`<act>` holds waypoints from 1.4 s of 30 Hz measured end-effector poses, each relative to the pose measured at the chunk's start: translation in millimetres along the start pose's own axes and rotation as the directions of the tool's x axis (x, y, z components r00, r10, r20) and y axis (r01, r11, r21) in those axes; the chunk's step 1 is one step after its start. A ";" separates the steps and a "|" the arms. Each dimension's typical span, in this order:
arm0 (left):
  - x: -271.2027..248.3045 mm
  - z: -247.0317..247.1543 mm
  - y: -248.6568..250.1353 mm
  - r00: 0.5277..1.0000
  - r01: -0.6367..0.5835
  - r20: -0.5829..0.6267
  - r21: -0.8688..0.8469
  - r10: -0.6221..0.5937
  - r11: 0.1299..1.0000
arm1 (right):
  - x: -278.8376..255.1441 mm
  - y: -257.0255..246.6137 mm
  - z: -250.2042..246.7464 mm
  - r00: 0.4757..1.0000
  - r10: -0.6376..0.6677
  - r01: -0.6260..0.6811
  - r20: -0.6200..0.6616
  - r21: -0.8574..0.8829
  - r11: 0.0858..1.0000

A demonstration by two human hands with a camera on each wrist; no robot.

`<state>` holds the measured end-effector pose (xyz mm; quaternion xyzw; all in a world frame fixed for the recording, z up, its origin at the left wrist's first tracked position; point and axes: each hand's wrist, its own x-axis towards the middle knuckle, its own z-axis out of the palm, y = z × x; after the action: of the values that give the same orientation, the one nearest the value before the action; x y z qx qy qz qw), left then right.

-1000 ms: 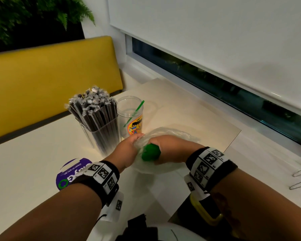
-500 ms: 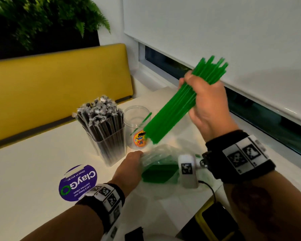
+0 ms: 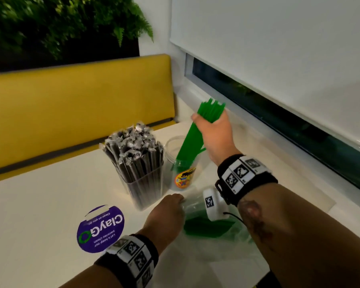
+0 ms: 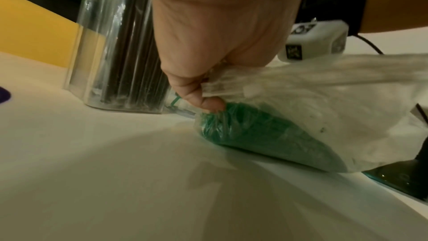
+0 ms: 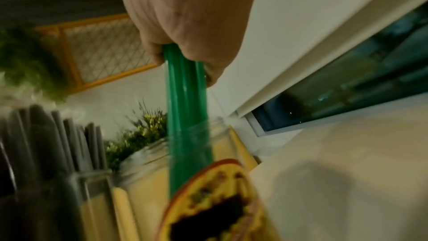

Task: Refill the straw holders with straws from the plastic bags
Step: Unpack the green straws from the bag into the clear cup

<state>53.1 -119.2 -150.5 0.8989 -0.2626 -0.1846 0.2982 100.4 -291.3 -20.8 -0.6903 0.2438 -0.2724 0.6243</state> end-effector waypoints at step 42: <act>6.5 1.4 23.9 0.993 0.060 -0.081 -0.317 -0.090 0.947 | -134.1 96.9 -62.8 0.700 -0.251 0.695 0.668 -0.559 0.451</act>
<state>49.0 -140.0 -137.5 0.8571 -0.1812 -0.1926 0.4422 -40.3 -256.2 -122.3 -0.9734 -0.0434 -0.1210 0.1897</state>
